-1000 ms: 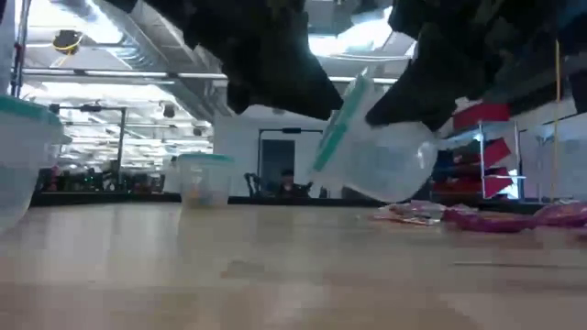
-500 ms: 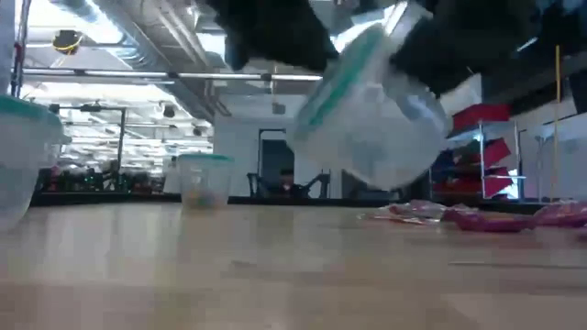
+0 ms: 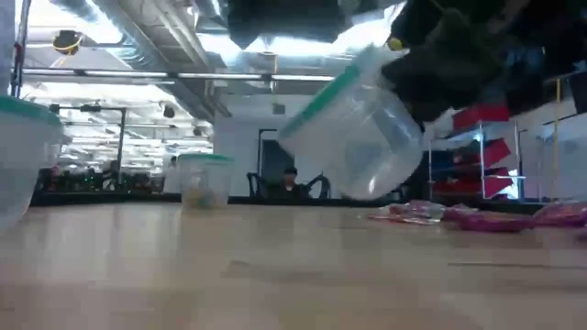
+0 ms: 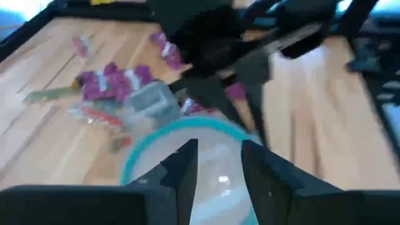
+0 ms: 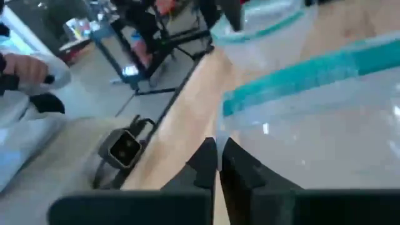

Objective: Sort candy
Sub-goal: Open the bottom small transparent bin

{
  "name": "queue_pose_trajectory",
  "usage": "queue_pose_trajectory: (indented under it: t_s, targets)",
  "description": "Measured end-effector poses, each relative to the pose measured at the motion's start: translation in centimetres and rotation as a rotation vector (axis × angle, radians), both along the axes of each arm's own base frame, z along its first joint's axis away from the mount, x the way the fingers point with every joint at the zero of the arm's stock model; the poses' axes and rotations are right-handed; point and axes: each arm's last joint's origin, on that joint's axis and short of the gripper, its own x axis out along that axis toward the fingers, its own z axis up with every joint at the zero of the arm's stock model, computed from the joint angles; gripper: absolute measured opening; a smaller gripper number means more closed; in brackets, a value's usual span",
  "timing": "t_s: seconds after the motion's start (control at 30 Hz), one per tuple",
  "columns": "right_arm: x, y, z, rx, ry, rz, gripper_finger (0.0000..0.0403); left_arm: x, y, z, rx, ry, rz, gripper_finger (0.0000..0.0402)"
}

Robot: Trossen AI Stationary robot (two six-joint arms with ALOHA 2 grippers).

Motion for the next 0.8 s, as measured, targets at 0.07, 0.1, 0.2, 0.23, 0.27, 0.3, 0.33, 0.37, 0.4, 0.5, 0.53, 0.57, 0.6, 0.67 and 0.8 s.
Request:
queue_pose_trajectory:
  t_s: [0.07,0.1,0.2,0.23,0.27,0.3,0.33,0.37,0.4,0.5,0.53,0.57,0.6,0.67,0.8]
  targets:
    - [0.1,0.1,-0.6,0.015,0.003,0.018,0.0001,0.0,0.0,0.0,0.000,0.003,0.000,0.0107]
    - [0.2,0.2,-0.8,0.029,0.007,0.036,0.0001,0.0,0.0,-0.1,0.001,0.004,0.000,0.0107]
    - [0.3,0.4,-1.1,0.069,-0.004,0.072,0.0001,-0.1,0.0,-0.2,0.001,0.010,0.000,0.0107]
    - [0.4,0.4,-1.2,0.078,0.002,0.079,0.0003,-0.1,0.0,-0.2,0.001,0.010,0.001,0.0107]
    - [0.4,0.4,-1.3,0.086,-0.001,0.078,0.0008,-0.1,0.0,-0.2,0.001,0.010,0.001,0.0107]
    - [0.4,0.4,-1.4,0.091,-0.001,0.077,0.0015,-0.1,0.0,-0.3,0.002,0.011,0.002,0.0107]
    - [0.5,0.4,-1.4,0.098,-0.006,0.076,0.0024,-0.1,0.0,-0.3,0.001,0.011,0.003,0.0107]
    - [0.5,0.4,-1.3,0.105,-0.015,0.080,0.0035,-0.1,0.0,-0.3,0.000,0.012,0.005,0.0107]
    - [0.5,0.4,-1.2,0.107,-0.019,0.082,0.0048,-0.1,0.0,-0.3,0.000,0.015,0.006,0.0107]
    - [0.5,0.4,-1.3,0.106,-0.014,0.082,0.0095,-0.1,0.0,-0.3,0.001,0.018,0.005,0.0107]
    - [0.5,0.4,-1.3,0.105,-0.011,0.082,0.0111,-0.1,0.0,-0.4,0.001,0.020,0.006,0.0107]
    - [0.5,0.4,-1.3,0.103,-0.007,0.083,0.0127,-0.1,0.0,-0.4,-0.002,0.021,0.009,0.0107]
    - [0.4,0.4,-1.4,0.096,-0.001,0.084,0.0143,-0.2,0.0,-0.4,-0.004,0.027,0.009,0.0107]
    - [0.4,0.4,-1.7,0.076,0.012,0.095,0.0170,-0.2,0.0,-0.5,-0.014,0.040,-0.001,0.0107]
    - [0.3,0.5,-1.1,0.060,-0.031,0.124,0.0197,-0.7,-0.1,-0.9,-0.005,0.098,0.000,0.0107]
